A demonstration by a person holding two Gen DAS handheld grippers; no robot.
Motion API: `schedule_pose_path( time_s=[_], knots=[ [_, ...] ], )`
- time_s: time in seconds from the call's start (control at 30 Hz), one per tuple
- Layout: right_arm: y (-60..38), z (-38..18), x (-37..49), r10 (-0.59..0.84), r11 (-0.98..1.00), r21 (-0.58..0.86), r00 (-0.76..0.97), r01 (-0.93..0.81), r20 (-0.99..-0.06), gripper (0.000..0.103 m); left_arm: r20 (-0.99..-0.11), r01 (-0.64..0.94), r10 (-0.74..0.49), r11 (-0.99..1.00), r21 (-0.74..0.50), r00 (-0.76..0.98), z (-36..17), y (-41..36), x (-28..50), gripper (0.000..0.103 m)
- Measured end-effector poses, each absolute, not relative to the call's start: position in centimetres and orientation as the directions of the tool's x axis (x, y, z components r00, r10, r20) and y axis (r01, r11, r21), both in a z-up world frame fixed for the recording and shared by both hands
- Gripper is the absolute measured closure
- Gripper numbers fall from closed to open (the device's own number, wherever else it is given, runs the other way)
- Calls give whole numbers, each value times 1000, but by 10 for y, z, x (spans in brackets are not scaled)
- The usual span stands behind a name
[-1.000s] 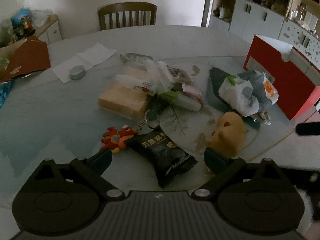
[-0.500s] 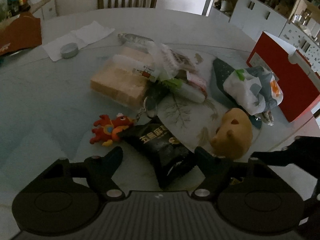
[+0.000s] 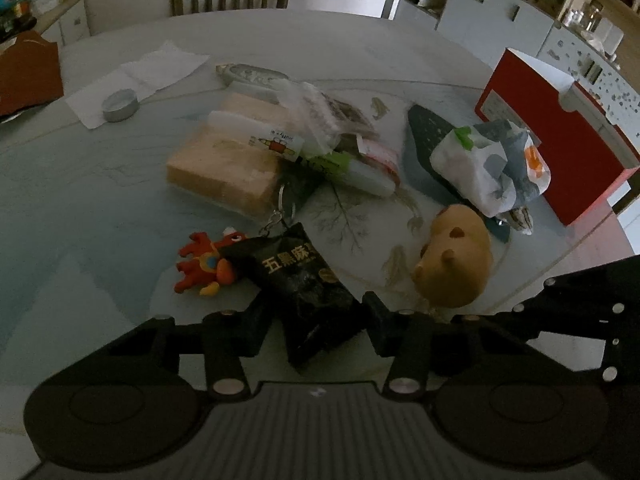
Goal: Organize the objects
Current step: 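Grasp the black snack bag with the left tool while the right tool grasps the small battery pack, then carry the snack bag and battery pack with both tools over the red shoebox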
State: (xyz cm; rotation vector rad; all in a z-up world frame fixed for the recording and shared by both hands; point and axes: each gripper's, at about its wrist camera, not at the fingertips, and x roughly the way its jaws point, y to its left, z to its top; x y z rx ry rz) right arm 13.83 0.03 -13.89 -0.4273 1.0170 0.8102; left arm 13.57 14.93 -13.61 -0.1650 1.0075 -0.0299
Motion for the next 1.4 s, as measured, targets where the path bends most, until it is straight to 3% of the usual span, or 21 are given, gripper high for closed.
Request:
schedule_pose_path(
  time_s=[0.13, 0.17, 0.2, 0.57, 1.4],
  knots=[
    [-8, -132, 136, 400, 653, 54, 282, -756, -872, 83, -835, -39, -124, 984, -172, 536, -133, 155, 131, 62],
    [-10, -130, 136, 402, 660, 58, 287, -749, -870, 83, -832, -35, -132, 983, -178, 538, -131, 157, 129, 66],
    [-13, -127, 137, 402, 668, 59, 293, -741, -868, 83, -831, -32, -134, 983, -179, 539, -130, 158, 128, 76],
    [-38, -99, 138, 408, 735, 69, 358, -675, -840, 84, -793, 3, -184, 975, -224, 580, -119, 169, 113, 84],
    [-132, -29, 179, 397, 848, 52, 567, -527, -722, 84, -661, 108, -238, 967, -232, 712, -38, 132, 124, 87]
  ],
)
